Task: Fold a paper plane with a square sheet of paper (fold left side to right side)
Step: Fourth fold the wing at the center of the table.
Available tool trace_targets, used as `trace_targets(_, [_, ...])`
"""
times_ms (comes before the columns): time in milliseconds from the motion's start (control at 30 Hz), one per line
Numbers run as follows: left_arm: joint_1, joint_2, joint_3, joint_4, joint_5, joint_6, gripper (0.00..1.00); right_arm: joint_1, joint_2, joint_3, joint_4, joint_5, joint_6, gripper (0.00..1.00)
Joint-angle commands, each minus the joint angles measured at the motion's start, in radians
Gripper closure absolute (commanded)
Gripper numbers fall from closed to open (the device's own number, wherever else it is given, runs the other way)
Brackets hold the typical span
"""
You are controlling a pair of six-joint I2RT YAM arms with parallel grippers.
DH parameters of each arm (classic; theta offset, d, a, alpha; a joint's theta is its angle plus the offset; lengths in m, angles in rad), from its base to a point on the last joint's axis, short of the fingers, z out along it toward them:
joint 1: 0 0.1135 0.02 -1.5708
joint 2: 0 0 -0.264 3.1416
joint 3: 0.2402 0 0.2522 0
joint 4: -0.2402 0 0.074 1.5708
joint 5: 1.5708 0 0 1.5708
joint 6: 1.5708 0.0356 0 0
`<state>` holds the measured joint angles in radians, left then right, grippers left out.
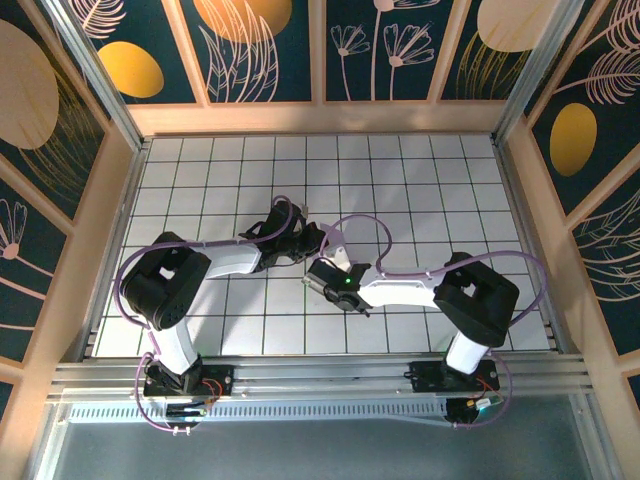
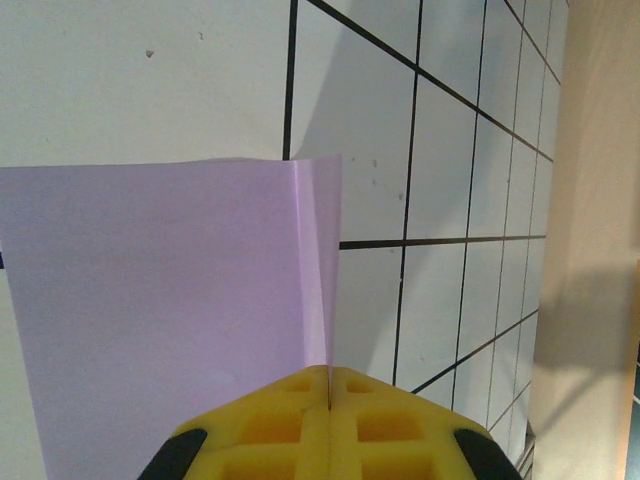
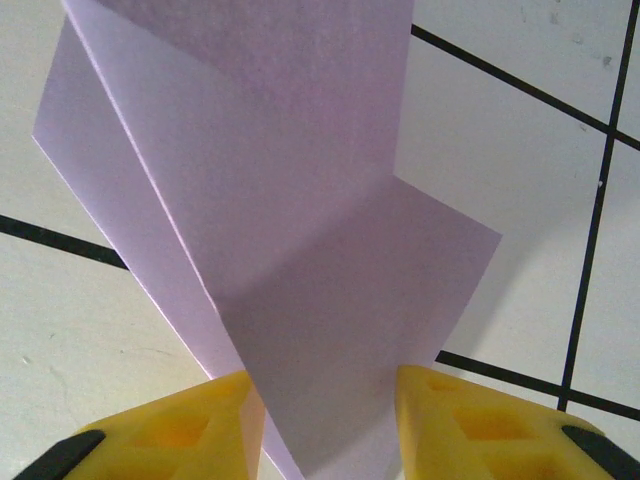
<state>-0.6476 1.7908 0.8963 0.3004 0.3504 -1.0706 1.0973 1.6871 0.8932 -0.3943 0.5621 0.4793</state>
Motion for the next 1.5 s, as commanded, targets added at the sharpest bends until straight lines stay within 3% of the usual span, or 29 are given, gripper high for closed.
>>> trace_targets(0, [-0.006, 0.019, 0.025, -0.029, -0.014, 0.009, 1.00, 0.017, 0.012, 0.030, -0.032, 0.054, 0.031, 0.61])
trace_targets(333, [-0.005, 0.025, 0.028, -0.032, -0.011, 0.011, 1.00, 0.030, 0.029, 0.036, -0.041, 0.058, 0.041, 0.70])
trace_targets(633, [-0.006, 0.014, 0.031, -0.046, -0.014, 0.021, 0.94, 0.028, 0.036, 0.032, -0.041, 0.064, 0.044, 0.92])
trace_targets(700, [-0.005, 0.005, 0.031, -0.054, -0.013, 0.030, 0.91, 0.026, 0.033, 0.031, -0.043, 0.061, 0.041, 0.96])
trace_targets(767, [0.002, -0.011, 0.030, -0.068, -0.013, 0.044, 0.81, 0.023, 0.029, 0.032, -0.046, 0.056, 0.035, 1.00])
trace_targets(933, [0.061, -0.104, -0.023, -0.078, 0.004, 0.069, 0.68, 0.005, 0.013, 0.023, -0.035, 0.014, 0.008, 1.00])
trace_targets(1100, [0.137, -0.235, -0.089, -0.147, -0.008, 0.127, 0.58, -0.036, -0.036, 0.009, 0.009, -0.124, -0.050, 1.00])
trace_targets(1233, [0.165, -0.309, -0.138, -0.194, -0.011, 0.166, 0.54, -0.106, -0.090, -0.011, 0.041, -0.338, -0.087, 1.00])
trace_targets(1367, [0.166, -0.330, -0.192, -0.176, 0.019, 0.172, 0.54, -0.209, -0.134, -0.072, 0.113, -0.598, -0.092, 1.00])
trace_targets(1467, [0.165, -0.325, -0.233, -0.136, 0.051, 0.163, 0.56, -0.261, -0.157, -0.111, 0.163, -0.703, -0.097, 1.00])
